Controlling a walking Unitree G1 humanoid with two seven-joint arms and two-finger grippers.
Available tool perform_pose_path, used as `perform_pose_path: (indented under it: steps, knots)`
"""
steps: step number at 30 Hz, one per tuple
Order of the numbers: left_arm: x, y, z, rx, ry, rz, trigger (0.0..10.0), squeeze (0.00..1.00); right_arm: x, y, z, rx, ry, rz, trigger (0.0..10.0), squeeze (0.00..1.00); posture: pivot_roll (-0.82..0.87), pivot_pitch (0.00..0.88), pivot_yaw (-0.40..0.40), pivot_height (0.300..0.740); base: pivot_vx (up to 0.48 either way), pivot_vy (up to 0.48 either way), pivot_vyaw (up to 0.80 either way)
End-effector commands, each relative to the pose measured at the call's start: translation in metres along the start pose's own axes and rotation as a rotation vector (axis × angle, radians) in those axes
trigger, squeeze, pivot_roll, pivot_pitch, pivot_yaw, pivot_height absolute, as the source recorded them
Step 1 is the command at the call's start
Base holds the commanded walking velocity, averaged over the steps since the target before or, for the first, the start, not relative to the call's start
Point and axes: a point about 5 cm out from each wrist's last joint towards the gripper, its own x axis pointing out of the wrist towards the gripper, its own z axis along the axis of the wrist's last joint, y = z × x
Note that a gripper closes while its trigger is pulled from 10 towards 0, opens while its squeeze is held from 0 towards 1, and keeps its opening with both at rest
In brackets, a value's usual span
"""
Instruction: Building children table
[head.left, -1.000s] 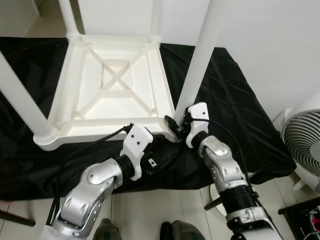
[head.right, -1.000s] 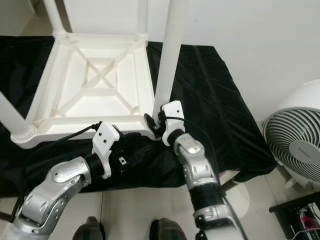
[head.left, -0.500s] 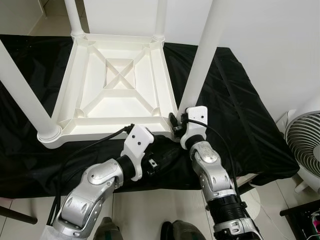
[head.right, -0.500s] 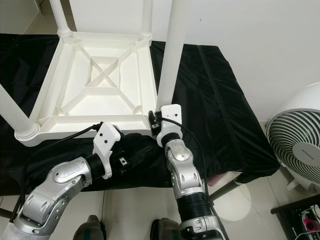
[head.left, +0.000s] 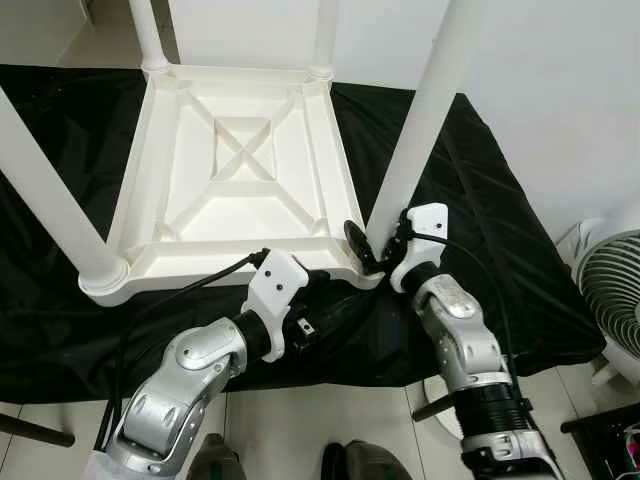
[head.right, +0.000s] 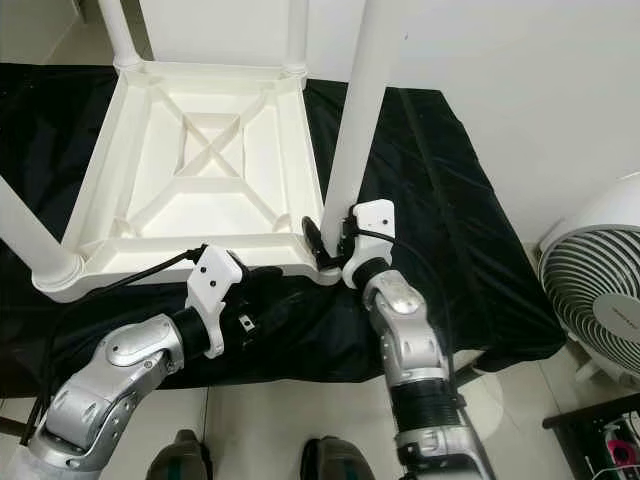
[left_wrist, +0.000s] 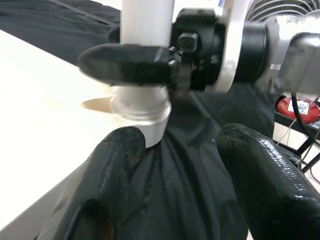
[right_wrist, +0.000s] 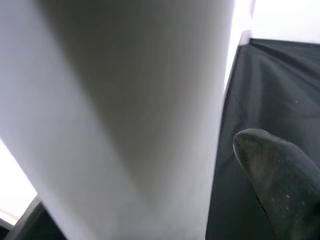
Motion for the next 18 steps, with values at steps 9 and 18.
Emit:
perform_pose_path:
  steps: [9,18]
  knots:
    - [-0.001,0.003,-0.001,-0.002,0.009,0.039,10.0,0.00,0.005,0.002,0.000,-0.098,0.027,0.301,10.0,0.00,0.05,0.063,-0.057,0.740,0.000,0.000,0.00]
    - [-0.003,0.002,-0.001,-0.001,0.005,0.049,10.0,0.00,0.011,0.000,-0.011,-0.141,0.079,0.355,2.4,0.00,0.06,0.068,-0.065,0.740,0.000,0.000,0.00]
